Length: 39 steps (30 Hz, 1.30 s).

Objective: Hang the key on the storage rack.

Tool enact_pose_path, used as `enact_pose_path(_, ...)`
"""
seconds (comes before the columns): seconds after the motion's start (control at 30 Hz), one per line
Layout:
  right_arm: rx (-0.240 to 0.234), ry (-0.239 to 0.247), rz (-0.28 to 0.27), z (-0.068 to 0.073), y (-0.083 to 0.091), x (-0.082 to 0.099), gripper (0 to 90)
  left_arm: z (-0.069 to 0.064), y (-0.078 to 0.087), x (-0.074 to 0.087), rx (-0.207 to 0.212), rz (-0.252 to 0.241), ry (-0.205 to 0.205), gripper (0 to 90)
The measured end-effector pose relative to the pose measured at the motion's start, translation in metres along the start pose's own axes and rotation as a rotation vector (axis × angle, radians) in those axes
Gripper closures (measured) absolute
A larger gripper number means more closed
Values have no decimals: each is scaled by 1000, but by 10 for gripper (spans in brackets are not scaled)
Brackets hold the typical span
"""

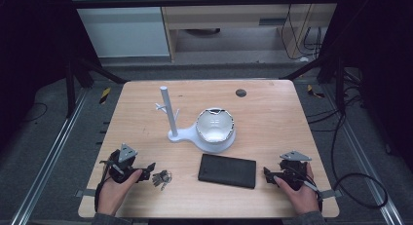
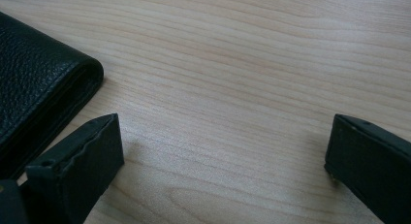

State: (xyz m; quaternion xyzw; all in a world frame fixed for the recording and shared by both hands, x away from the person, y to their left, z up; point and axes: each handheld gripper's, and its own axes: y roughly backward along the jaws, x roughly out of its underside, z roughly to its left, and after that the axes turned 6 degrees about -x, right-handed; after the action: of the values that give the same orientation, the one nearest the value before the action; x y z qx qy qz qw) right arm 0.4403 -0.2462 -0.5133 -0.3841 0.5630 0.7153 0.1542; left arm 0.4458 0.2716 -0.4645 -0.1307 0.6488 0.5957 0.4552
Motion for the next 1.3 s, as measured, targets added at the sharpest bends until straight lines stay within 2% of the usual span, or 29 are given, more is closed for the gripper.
enact_pose_path(0.07, 0, 0, 1, 0, 0, 0, 4, -2, 4, -5, 25, 26, -13, 80)
enact_pose_path(0.17, -1, 0, 0, 0, 0, 0, 4, -6, 8, -11, 32, 93, -71, 79)
enact_pose_path(0.27, 1, 2, 0, 0, 0, 0, 4, -10, 10, -14, 58, 142, -91, 79)
enact_pose_path(0.4, 0, 0, 0, 0, 0, 0, 4, -15, 10, -18, 102, 186, -118, 67)
enact_pose_path(0.43, -1, 0, 0, 0, 0, 0, 4, -15, 10, -18, 102, 186, -118, 66)
enact_pose_path(0.47, 0, 0, 0, 0, 0, 0, 3, -18, 9, -20, 117, 213, -150, 58)
enact_pose_path(0.63, -1, 3, 0, 0, 0, 0, 4, -23, 7, -28, 126, 240, -188, 48)
enact_pose_path(0.73, -9, 3, 1, -1, 0, 0, 4, -28, 11, -35, 122, 253, -228, 62)
enact_pose_path(0.9, -18, 12, 3, -2, 1, 0, 4, -32, 9, -38, 150, 296, -242, 87)
enact_pose_path(0.93, -19, 14, 4, -2, 1, 0, 4, -32, 8, -39, 153, 305, -249, 114)
enact_pose_path(1.03, -20, 13, 3, -2, 1, 0, 4, -35, 4, -42, 145, 331, -273, 149)
enact_pose_path(1.1, -20, 14, 3, -2, 1, 0, 4, -35, 4, -43, 147, 338, -275, 171)
enact_pose_path(1.17, -20, 14, 3, -2, 1, 0, 4, -34, 0, -46, 154, 370, -283, 184)
enact_pose_path(1.3, -20, 14, 3, -2, 1, 0, 4, -39, -3, -46, 170, 386, -314, 215)
